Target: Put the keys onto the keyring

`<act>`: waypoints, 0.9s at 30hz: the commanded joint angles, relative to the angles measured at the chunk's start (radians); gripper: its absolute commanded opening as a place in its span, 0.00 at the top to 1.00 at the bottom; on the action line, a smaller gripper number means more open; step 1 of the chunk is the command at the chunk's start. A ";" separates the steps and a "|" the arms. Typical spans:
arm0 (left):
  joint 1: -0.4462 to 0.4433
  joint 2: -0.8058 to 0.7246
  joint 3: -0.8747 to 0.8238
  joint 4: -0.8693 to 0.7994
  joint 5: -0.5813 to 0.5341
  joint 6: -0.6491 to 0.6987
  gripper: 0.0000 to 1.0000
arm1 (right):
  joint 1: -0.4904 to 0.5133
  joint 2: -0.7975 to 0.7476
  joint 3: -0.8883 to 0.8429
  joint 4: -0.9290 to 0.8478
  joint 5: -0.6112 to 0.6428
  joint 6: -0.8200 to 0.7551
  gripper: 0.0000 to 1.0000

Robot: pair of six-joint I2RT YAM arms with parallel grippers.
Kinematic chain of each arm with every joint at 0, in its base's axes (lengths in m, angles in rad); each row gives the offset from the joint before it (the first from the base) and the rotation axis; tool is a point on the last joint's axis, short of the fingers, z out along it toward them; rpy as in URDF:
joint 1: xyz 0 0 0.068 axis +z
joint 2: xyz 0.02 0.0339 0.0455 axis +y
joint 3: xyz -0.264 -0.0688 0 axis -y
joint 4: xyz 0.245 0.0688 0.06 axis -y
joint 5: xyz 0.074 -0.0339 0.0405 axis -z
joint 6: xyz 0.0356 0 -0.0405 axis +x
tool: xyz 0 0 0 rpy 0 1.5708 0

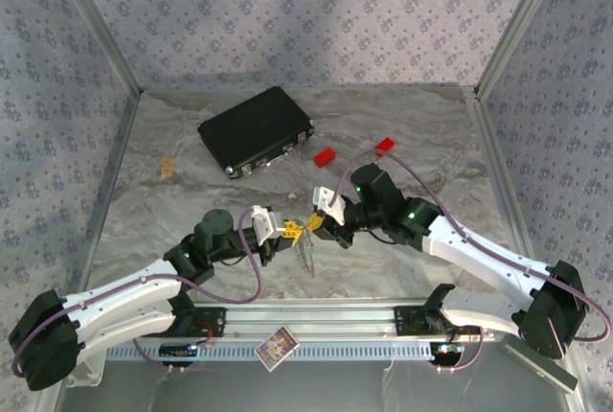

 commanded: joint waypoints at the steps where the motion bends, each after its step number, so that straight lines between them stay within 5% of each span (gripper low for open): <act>1: -0.003 -0.009 0.005 0.079 0.015 -0.009 1.00 | 0.008 0.009 -0.002 0.000 0.012 -0.009 1.00; 8: -0.004 -0.004 0.007 0.149 0.050 -0.004 1.00 | 0.009 0.073 0.020 -0.036 -0.021 -0.007 0.98; 13: -0.003 -0.005 0.002 0.118 0.041 0.008 1.00 | -0.002 0.009 -0.018 0.011 -0.026 -0.002 0.72; 17: -0.003 0.010 -0.006 0.132 0.044 -0.002 1.00 | -0.004 -0.049 -0.057 0.082 -0.031 -0.004 0.64; 27: -0.003 0.022 -0.005 0.156 0.060 -0.006 1.00 | 0.003 0.000 -0.052 0.139 -0.072 0.009 0.76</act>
